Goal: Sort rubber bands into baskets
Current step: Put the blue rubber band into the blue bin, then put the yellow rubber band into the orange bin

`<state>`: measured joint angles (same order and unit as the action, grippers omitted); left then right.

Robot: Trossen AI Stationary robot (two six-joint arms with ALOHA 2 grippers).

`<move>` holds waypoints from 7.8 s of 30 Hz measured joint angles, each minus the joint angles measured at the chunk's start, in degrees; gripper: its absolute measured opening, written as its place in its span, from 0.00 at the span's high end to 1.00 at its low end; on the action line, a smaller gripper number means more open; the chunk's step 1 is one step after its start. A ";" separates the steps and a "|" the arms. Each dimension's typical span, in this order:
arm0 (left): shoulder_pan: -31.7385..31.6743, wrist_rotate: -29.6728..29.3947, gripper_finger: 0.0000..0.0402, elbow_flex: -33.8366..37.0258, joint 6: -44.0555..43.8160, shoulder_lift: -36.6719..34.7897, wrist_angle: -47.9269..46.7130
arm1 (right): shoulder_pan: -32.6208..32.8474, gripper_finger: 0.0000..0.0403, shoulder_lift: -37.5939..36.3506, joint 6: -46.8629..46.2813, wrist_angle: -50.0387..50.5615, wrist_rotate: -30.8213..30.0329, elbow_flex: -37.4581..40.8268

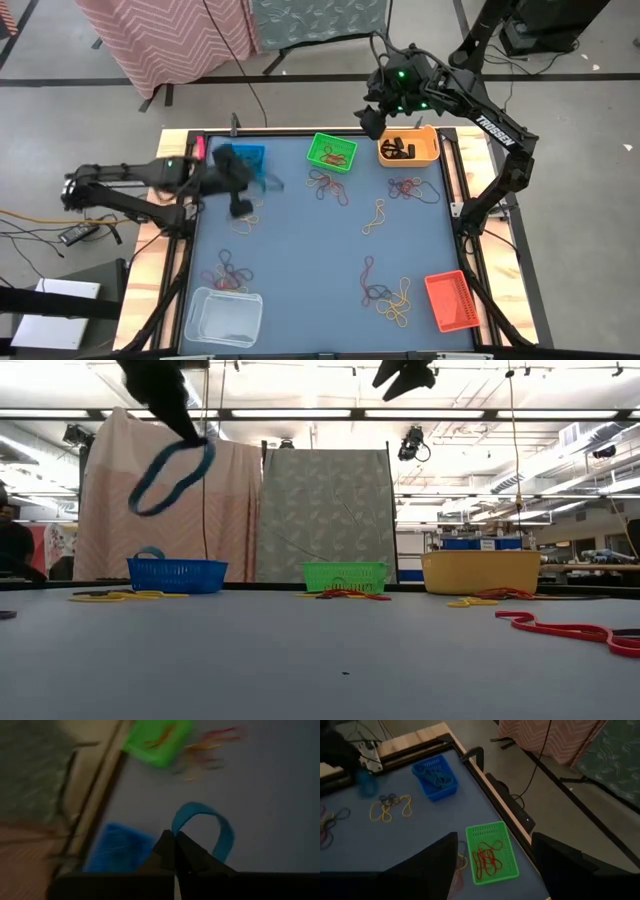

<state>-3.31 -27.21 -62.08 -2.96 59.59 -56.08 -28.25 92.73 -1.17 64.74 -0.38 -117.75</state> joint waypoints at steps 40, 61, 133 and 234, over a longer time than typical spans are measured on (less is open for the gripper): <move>-36.98 7.50 0.79 22.27 5.00 0.62 36.33 | 0.15 0.34 0.00 -5.35 -1.67 -0.03 0.00; -35.41 36.74 0.37 6.98 -11.54 -1.01 29.90 | 0.71 0.34 -0.11 -6.98 13.70 8.04 13.05; -24.44 35.18 0.37 17.42 -27.50 -2.28 56.37 | 23.76 0.98 0.08 -65.69 -25.94 -6.86 71.49; -24.46 33.67 0.37 17.40 -24.11 -2.25 56.64 | 53.86 0.50 -12.11 -77.71 -45.95 32.86 70.66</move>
<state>-27.77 6.46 -44.69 -27.07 57.34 0.56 25.61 80.62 -78.88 18.79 32.48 -47.09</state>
